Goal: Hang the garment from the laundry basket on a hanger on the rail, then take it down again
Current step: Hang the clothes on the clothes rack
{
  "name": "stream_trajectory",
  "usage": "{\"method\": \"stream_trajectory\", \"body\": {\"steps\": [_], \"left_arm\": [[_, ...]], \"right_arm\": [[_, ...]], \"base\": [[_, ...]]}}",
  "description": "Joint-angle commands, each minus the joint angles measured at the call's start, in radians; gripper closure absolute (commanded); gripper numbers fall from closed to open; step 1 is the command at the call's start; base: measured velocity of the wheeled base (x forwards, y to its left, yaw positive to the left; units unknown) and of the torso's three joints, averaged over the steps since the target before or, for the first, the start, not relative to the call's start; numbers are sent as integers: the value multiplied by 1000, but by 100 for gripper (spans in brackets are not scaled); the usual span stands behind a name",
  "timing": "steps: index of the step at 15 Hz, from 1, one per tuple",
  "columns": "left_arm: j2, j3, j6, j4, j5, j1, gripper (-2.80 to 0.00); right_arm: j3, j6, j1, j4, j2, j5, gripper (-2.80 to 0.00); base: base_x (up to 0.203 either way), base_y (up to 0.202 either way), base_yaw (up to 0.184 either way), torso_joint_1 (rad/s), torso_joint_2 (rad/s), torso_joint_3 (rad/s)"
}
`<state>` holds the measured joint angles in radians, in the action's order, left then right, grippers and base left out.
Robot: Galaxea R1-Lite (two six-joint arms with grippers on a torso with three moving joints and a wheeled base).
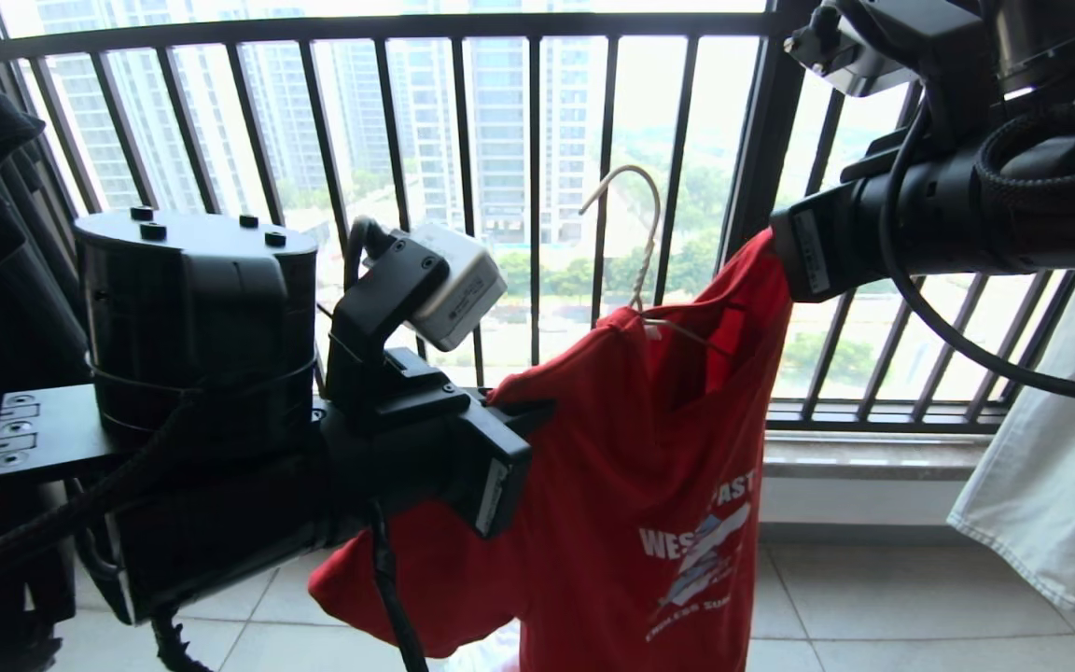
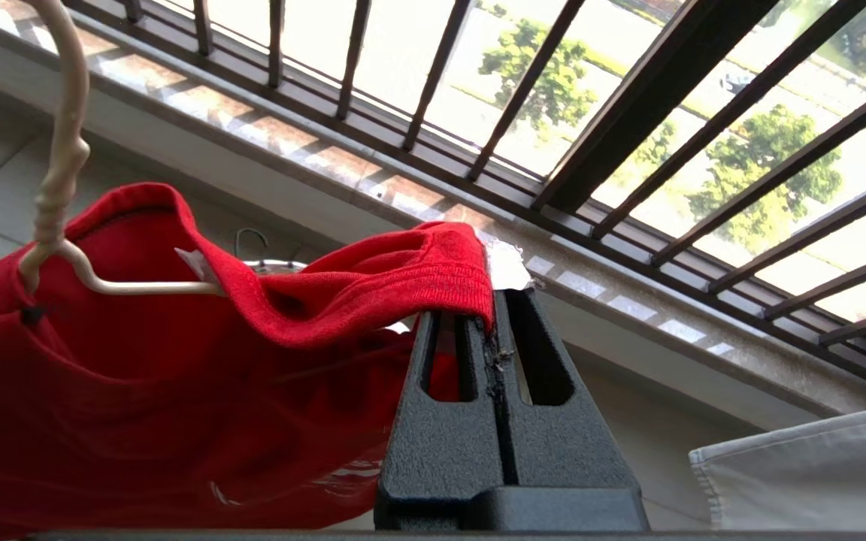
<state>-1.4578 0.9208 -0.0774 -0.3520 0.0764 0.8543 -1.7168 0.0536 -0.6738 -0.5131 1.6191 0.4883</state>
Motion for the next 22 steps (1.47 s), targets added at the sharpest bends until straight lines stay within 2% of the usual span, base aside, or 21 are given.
{"method": "stream_trajectory", "body": {"steps": [1, 3, 7, 12, 20, 22], "left_arm": [[31, -5, -2, 1, 3, 0, 0], [47, -1, -2, 46, 8, 0, 0], [63, 0, -11, 57, 8, 10, 0], [70, 0, -18, 51, 37, 11, 0], [22, -5, -7, 53, 5, 23, 0], [1, -13, -4, 52, 5, 42, 0]], "right_arm": [[2, 6, 12, -3, -1, 29, 0], [11, 9, 31, -3, 2, 35, 0], [29, 22, 85, 1, 17, 33, 0], [52, 23, 91, -1, 13, 33, 0], [39, 26, 1, 5, 7, 35, 0], [39, 65, -24, 8, 1, 35, 0]], "base": [[0, 0, 0, 0, 0, 0], [0, 0, 0, 0, 0, 0], [0, 0, 0, 0, 0, 0], [0, 0, 0, 0, 0, 0], [0, 0, 0, 0, 0, 0], [0, 0, 0, 0, 0, 0]]}}
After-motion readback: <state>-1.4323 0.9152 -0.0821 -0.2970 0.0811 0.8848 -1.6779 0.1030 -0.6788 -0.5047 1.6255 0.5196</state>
